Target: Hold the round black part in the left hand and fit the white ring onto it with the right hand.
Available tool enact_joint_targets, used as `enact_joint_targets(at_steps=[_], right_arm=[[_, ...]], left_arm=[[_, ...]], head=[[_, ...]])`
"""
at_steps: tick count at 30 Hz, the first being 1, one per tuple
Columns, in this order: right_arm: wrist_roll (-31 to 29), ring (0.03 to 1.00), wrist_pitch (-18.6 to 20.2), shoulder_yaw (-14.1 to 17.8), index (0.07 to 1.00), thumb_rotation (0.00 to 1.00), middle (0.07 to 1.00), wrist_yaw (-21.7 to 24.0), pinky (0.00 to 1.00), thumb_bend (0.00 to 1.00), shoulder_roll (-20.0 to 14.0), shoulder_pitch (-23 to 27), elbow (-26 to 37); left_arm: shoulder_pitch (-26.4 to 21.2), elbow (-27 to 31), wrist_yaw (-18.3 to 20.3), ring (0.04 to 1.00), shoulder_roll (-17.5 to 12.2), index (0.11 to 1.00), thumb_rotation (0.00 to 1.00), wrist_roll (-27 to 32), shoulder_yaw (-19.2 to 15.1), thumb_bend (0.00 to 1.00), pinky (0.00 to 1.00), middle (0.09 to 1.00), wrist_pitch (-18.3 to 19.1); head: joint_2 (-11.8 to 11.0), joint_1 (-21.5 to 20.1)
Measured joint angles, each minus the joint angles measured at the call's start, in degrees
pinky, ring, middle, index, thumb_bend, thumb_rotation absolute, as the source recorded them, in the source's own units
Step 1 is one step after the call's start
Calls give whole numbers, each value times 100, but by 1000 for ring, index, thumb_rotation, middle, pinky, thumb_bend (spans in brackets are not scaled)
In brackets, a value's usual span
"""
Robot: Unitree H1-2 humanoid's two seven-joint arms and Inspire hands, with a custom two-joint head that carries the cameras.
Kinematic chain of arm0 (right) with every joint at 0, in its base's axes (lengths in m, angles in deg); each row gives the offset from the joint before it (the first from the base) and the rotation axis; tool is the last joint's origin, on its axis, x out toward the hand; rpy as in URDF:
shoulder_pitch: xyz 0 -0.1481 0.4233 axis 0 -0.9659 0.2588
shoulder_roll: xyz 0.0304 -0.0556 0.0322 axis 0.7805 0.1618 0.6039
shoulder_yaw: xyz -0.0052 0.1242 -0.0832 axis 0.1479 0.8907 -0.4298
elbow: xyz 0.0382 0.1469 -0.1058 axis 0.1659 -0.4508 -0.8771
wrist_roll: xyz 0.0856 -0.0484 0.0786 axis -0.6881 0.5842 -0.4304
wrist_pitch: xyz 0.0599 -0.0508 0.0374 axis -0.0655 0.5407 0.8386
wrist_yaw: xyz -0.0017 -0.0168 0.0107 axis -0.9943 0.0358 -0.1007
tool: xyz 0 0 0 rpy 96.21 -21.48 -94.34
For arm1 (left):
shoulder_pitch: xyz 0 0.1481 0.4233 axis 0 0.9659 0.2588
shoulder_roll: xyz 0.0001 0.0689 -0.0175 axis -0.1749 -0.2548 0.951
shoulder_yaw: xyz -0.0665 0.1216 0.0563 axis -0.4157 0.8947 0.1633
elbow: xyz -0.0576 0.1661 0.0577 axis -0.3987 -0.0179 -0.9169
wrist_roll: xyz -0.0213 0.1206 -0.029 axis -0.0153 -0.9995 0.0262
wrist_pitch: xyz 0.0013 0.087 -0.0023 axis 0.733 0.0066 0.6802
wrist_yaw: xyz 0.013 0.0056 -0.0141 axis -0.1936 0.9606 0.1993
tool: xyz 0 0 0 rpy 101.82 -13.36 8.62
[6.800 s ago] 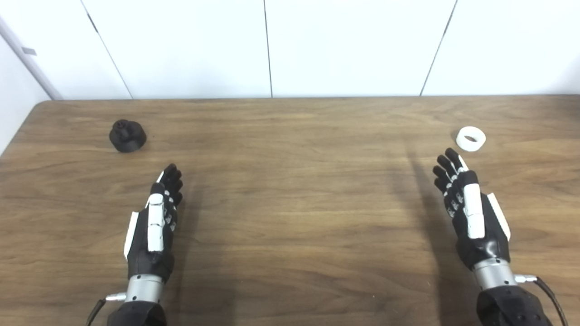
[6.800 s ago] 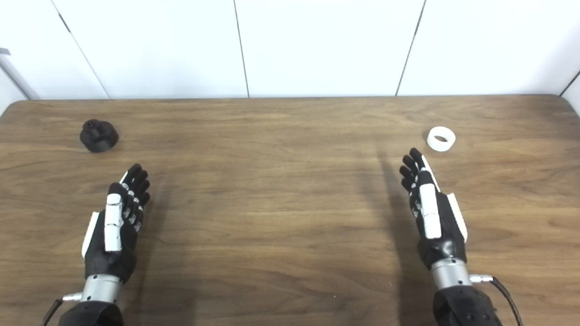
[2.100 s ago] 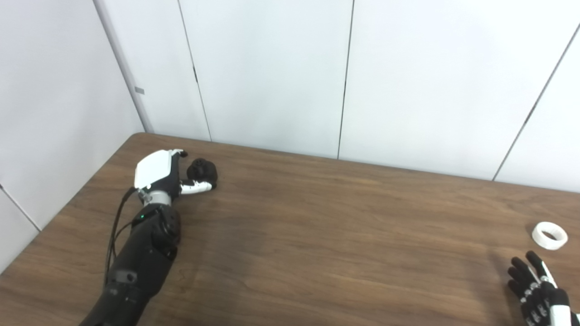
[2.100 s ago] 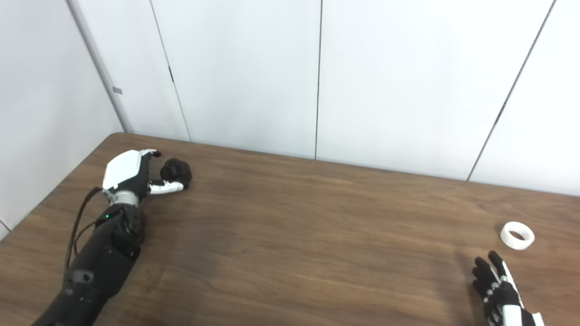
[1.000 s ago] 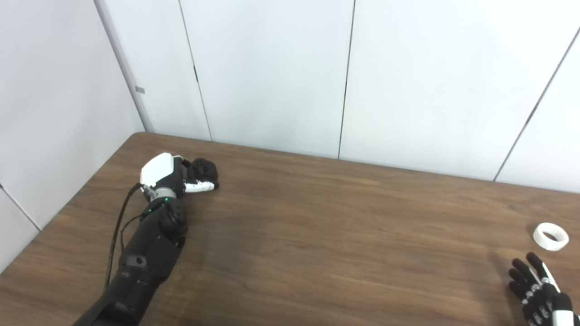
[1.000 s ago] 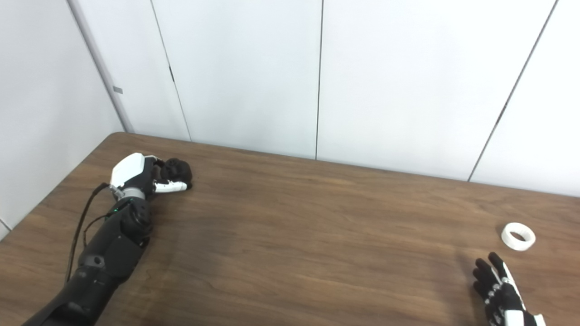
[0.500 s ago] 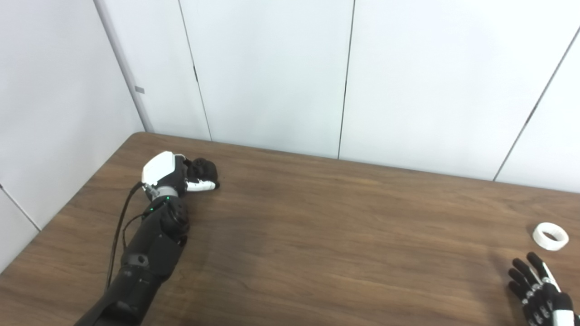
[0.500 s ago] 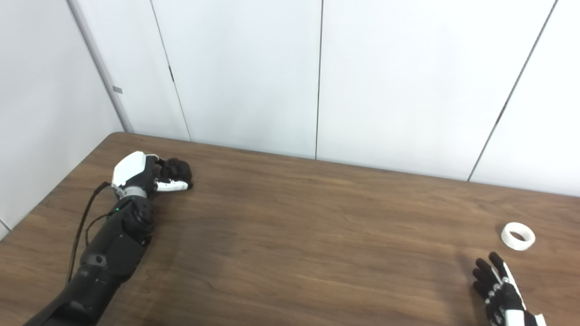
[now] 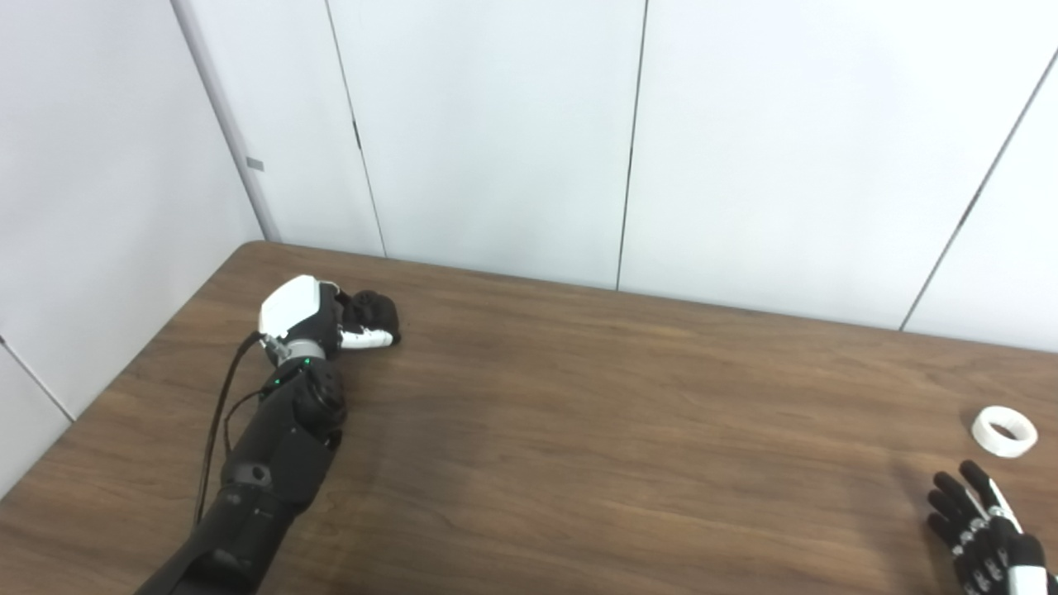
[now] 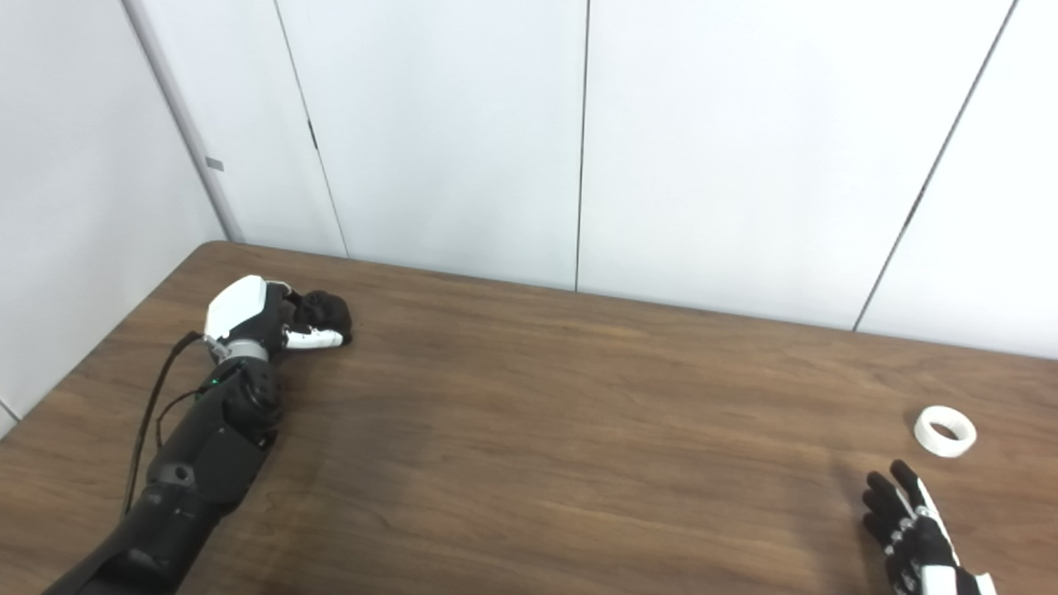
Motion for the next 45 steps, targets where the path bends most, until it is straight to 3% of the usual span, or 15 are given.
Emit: enact_joint_targets(at_steps=[2,4,14,24,32,45], right_arm=[[-1,923,-13,0,952,1000,921,4,925,663,0,0,-1],[-3,921,-19,1,950,1000,919,4,924,661,-4,-6,-1],[-9,919,-39,2,951,1000,921,4,921,660,-26,-16,-4],[-6,911,-16,4,948,1000,918,-6,922,687,-25,-25,-2],[52,912,-22,-12,946,1000,914,-38,894,675,-23,-17,-3],[250,881,-48,-90,915,998,888,-214,872,732,35,-14,4]], left_arm=[[-4,-22,-69,896,0,501,81,61,-30,556,954,816,-42],[0,-18,-130,895,1,487,59,197,-60,528,949,808,-90],[20,-12,-475,879,13,483,47,438,-110,522,962,784,-300],[164,290,-532,894,65,484,46,480,-105,521,940,787,-424],[473,1194,-471,894,80,485,46,391,127,521,875,783,-532],[1133,3126,239,856,300,485,47,-179,757,522,962,754,-282]], head=[[0,0],[9,0],[9,0],[18,-26],[44,-123],[149,-369]])
